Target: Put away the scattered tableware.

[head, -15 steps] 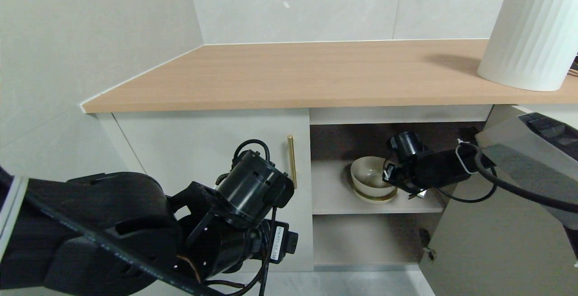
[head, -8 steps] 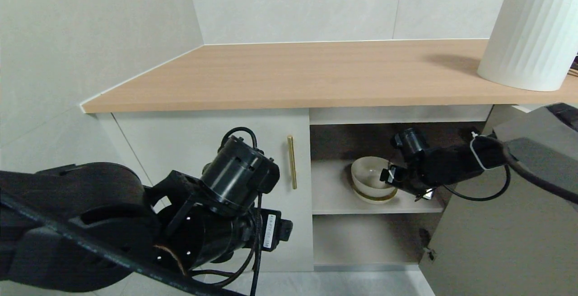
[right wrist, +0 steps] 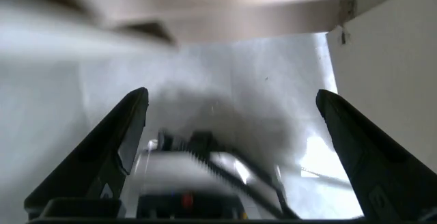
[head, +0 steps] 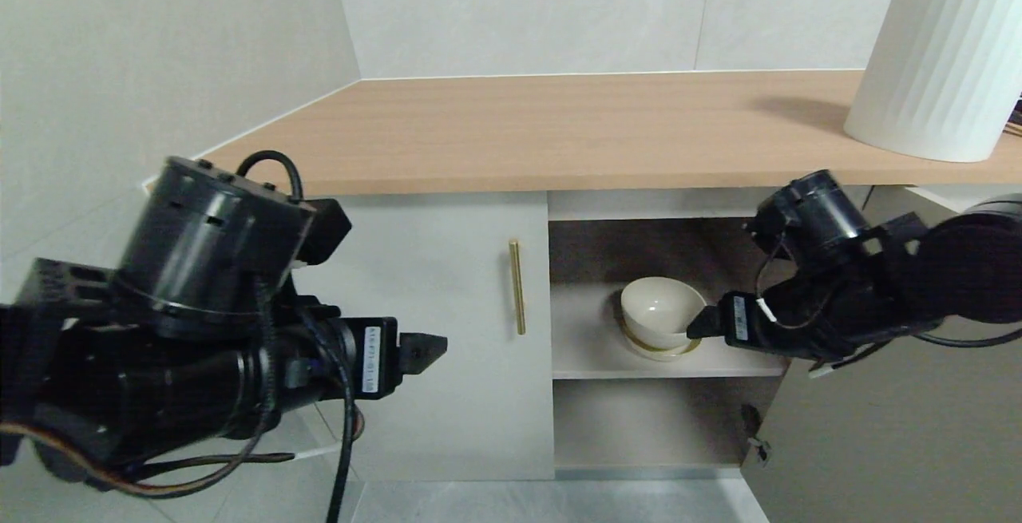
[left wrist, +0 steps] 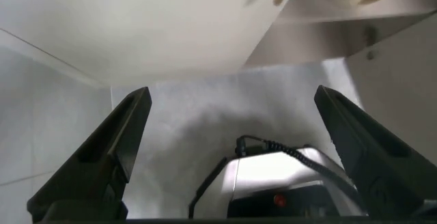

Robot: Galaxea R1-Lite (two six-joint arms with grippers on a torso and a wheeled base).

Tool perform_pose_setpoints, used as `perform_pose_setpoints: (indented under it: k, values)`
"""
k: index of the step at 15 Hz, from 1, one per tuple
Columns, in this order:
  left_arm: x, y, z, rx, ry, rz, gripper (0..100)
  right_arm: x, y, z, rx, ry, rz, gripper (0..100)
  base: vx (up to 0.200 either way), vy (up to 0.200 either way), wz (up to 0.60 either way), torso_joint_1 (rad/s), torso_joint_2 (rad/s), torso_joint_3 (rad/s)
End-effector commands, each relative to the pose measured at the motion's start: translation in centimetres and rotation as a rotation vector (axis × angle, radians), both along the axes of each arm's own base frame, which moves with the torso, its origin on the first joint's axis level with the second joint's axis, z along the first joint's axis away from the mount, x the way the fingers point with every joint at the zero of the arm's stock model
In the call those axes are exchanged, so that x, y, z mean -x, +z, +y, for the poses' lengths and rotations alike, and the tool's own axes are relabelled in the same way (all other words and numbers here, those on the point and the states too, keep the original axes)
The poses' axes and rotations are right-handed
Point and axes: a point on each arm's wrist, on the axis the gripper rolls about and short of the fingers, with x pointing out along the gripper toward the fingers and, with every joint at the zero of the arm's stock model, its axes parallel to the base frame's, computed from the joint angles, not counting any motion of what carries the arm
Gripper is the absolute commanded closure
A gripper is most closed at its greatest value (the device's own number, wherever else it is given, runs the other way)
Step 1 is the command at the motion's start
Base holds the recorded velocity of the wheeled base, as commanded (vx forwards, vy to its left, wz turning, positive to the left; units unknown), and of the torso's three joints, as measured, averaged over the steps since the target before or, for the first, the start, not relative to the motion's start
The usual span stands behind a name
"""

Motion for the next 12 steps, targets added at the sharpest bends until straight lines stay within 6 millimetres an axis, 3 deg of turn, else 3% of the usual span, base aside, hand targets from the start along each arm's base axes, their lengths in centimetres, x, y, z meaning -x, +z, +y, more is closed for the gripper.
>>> perform_pose_setpoints:
  k: [1, 5, 7, 12]
  values:
    - [2.1, 1.5, 3.2, 0.058, 0.024, -0.058, 0, 7.7, 3.3, -2.2, -0.048, 0.088, -0.096, 0, 0.000, 0.000, 0.00, 0.000, 0.00, 0.000]
    - [4.0, 2.1, 4.8, 0.093, 0.036, -0.105, 0, 10.5, 3.1, -3.4, -0.057, 0.110, -0.112, 0, 0.000, 0.000, 0.00, 0.000, 0.00, 0.000]
    - [3.9, 1.7, 4.8, 0.082, 0.035, -0.090, 0, 10.8, 2.5, -3.3, -0.047, 0.118, -0.094, 0, 0.000, 0.000, 0.00, 0.000, 0.00, 0.000]
    - [2.6, 0.0, 3.9, 0.034, 0.043, -0.021, 0, 11.7, 3.3, -3.8, -0.062, 0.124, -0.131, 0, 0.000, 0.000, 0.00, 0.000, 0.00, 0.000]
